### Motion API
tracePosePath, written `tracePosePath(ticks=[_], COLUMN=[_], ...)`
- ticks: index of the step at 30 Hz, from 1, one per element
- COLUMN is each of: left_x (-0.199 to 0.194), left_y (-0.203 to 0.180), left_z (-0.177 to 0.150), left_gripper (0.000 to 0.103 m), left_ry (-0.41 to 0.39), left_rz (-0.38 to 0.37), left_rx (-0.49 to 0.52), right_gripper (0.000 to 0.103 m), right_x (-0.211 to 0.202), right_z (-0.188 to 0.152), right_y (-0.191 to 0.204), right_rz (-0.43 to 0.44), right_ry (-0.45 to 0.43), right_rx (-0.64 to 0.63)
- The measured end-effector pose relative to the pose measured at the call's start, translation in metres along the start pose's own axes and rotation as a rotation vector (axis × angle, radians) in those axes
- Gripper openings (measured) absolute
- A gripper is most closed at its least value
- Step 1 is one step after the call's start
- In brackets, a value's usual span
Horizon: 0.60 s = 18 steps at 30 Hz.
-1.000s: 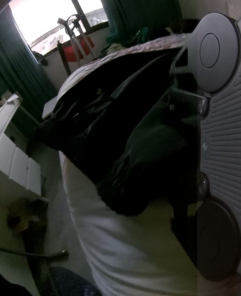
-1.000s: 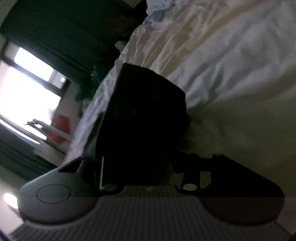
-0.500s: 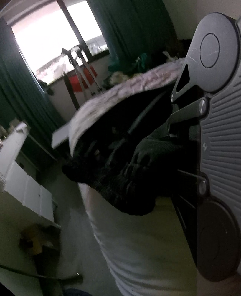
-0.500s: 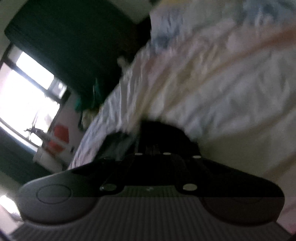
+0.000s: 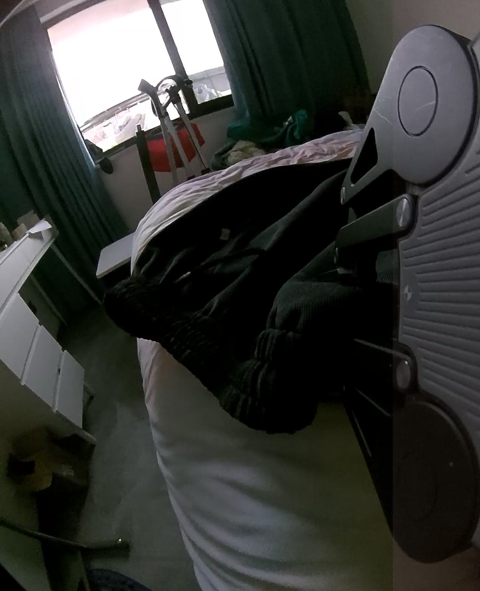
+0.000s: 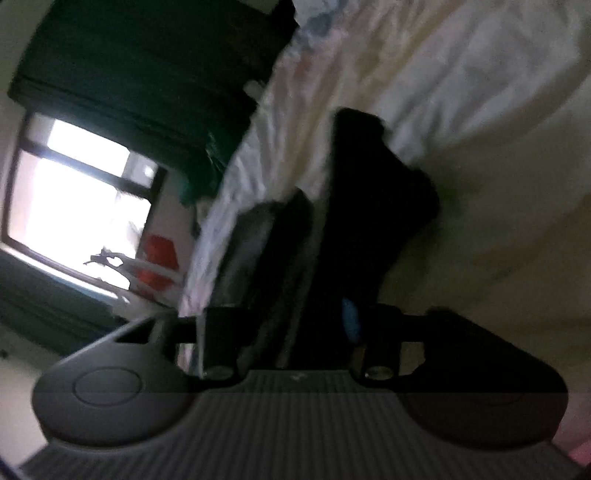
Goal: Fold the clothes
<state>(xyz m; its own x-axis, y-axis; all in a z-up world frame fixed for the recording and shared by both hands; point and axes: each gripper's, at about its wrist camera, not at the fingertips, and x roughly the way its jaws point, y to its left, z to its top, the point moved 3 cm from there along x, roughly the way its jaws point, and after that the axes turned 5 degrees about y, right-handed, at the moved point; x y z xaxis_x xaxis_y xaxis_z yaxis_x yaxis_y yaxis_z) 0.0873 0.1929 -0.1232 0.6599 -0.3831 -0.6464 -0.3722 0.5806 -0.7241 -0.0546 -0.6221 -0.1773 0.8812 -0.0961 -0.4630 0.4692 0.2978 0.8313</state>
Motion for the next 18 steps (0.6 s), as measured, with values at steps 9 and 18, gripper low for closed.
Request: tracePosePath(ticks=[9,18], left_x=[-0.002,-0.075], left_y=[-0.020,-0.048], left_z=[0.011,0.007], left_gripper=[0.007,0.007], left_ry=[-0.060,-0.111], left_rz=[-0.009,-0.134], left_rx=[0.113,0.149], right_gripper=[0.007,0.007], right_x=[0.052,-0.048], right_z=[0.027,0.046], right_y=[0.059,0.170], right_rz=[-0.317,0.053], right_ry=[-0.055,-0.264], right_rx=[-0.140,-0.306])
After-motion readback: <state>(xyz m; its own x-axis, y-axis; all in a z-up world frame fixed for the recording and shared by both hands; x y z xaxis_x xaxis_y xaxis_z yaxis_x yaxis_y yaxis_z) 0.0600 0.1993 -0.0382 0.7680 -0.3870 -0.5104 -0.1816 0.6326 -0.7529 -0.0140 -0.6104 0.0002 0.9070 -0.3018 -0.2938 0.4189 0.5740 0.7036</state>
